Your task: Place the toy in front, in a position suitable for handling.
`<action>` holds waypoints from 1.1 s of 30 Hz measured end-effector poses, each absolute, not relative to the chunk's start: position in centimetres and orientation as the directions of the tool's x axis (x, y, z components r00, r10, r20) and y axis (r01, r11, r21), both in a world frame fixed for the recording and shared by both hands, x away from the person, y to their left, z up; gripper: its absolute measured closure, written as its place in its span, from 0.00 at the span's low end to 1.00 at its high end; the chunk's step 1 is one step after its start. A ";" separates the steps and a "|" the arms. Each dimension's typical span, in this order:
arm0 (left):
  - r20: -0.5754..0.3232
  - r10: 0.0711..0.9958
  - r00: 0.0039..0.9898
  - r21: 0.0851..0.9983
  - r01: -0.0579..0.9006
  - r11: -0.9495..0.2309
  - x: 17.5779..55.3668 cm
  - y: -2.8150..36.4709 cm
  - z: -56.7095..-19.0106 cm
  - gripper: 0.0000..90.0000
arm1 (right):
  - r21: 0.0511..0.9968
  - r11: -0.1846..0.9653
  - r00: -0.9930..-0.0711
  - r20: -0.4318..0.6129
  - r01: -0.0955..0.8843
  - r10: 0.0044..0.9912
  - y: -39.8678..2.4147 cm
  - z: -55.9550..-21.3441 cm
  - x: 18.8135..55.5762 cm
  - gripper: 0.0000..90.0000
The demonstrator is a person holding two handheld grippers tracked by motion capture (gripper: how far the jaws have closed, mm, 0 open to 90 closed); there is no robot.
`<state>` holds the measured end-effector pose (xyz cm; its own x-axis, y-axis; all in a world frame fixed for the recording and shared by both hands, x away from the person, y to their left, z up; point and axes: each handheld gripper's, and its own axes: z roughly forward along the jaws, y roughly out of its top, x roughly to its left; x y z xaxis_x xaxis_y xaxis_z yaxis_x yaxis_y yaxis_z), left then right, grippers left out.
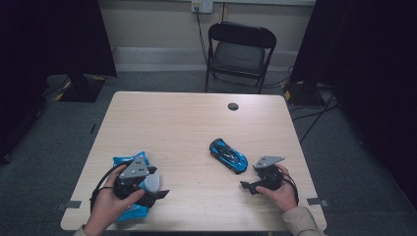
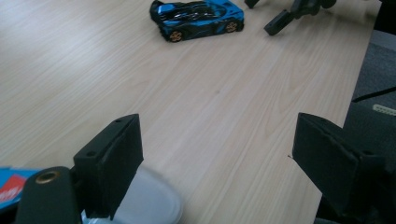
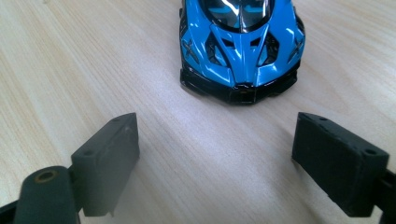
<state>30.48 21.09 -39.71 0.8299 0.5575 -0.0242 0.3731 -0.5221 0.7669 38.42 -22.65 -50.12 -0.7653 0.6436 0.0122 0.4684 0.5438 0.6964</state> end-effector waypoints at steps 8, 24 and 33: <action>-0.043 0.591 0.806 0.765 0.407 -0.499 29.3 23.8 -40.1 0.17 | 0.723 0.515 -0.754 0.012 0.460 0.656 -23.0 -50.5 38.1 0.16; -0.047 0.664 0.746 0.761 0.458 -0.460 27.2 28.4 -40.9 0.17 | 0.729 0.507 -0.749 0.011 0.460 0.663 -23.0 -50.6 38.0 0.14; -0.049 0.715 0.698 0.748 0.500 -0.437 26.0 31.4 -42.2 0.17 | 0.729 0.507 -0.749 0.011 0.460 0.663 -23.0 -50.6 38.0 0.14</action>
<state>25.97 31.43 -42.22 0.6978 0.7146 -0.0487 0.4995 -0.4368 0.7481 37.99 -23.00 -50.58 -0.7487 0.6628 0.0114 0.4600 0.5072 0.7288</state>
